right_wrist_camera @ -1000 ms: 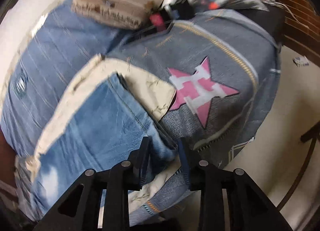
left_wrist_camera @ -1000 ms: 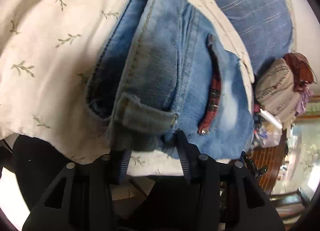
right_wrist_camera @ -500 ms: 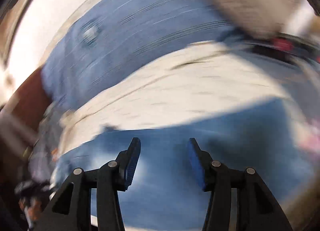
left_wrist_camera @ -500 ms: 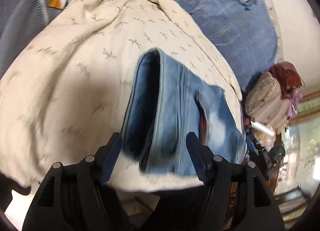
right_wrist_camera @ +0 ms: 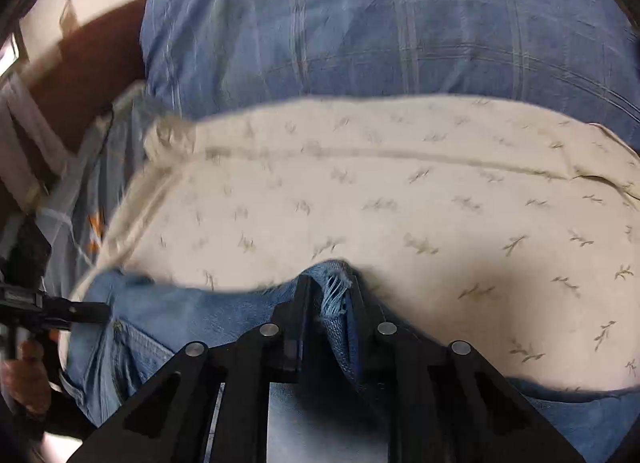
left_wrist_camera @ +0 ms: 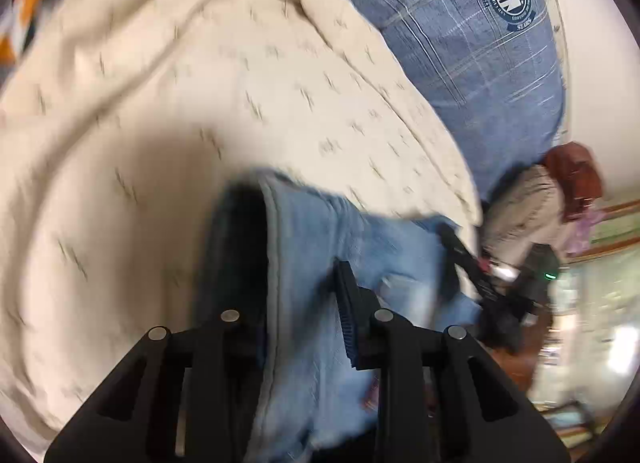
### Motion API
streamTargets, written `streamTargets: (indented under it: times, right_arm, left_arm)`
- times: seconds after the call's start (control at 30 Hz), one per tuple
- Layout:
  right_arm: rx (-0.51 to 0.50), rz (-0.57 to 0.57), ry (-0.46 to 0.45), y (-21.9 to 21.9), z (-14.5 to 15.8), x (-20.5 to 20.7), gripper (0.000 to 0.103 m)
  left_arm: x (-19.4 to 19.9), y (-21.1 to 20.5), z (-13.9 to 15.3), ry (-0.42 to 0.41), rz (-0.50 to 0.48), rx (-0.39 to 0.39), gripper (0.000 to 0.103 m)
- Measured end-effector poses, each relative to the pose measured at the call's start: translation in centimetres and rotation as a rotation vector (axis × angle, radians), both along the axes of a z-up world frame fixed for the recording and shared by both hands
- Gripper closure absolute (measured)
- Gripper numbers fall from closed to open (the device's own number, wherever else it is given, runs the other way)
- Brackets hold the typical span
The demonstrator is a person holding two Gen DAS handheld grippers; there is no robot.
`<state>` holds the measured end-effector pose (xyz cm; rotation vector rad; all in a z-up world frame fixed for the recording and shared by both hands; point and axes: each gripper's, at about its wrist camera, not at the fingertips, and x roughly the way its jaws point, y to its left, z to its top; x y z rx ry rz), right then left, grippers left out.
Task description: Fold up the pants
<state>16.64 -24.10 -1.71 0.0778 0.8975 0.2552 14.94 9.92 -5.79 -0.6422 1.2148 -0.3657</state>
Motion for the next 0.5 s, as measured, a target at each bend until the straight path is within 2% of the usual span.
streamTargets:
  times: [0.03, 0.07, 0.13, 0.2, 0.3, 0.4, 0.5]
  right_arm:
    - [-0.032, 0.002, 0.022, 0.2, -0.8, 0.3, 0.087]
    - [-0.051, 0.002, 0.026, 0.5, -1.5, 0.6, 0.084]
    - [-0.035, -0.036, 0.025, 0.1, -1.2, 0.5, 0.08]
    - [0.024, -0.081, 0.023, -0.7, -0.3, -0.3, 0.074]
    - [0.157, -0.104, 0.004, -2.2, 1.7, -3.4, 0.071]
    - [0.273, -0.097, 0.016, -2.6, 2.4, -7.1, 0.054]
    - [0.364, -0.06, 0.076, -2.5, 2.3, -10.8, 0.05]
  left_arm:
    - [0.4, -0.5, -0.5, -0.001, -0.003, 0.058, 0.075]
    - [1.0, -1.0, -1.6, 0.021, -0.01, 0.082, 0.075]
    - [0.9, -0.5, -1.6, 0.036, 0.013, 0.05, 0.075]
    - [0.3, 0.2, -0.6, 0.034, 0.009, 0.036, 0.075]
    - [-2.1, 1.8, 0.8, 0.013, 0.001, 0.011, 0.072]
    - [-5.8, 2.5, 1.7, -0.011, -0.032, -0.019, 0.045]
    - [-9.5, 2.5, 1.5, -0.009, -0.043, -0.112, 0.034]
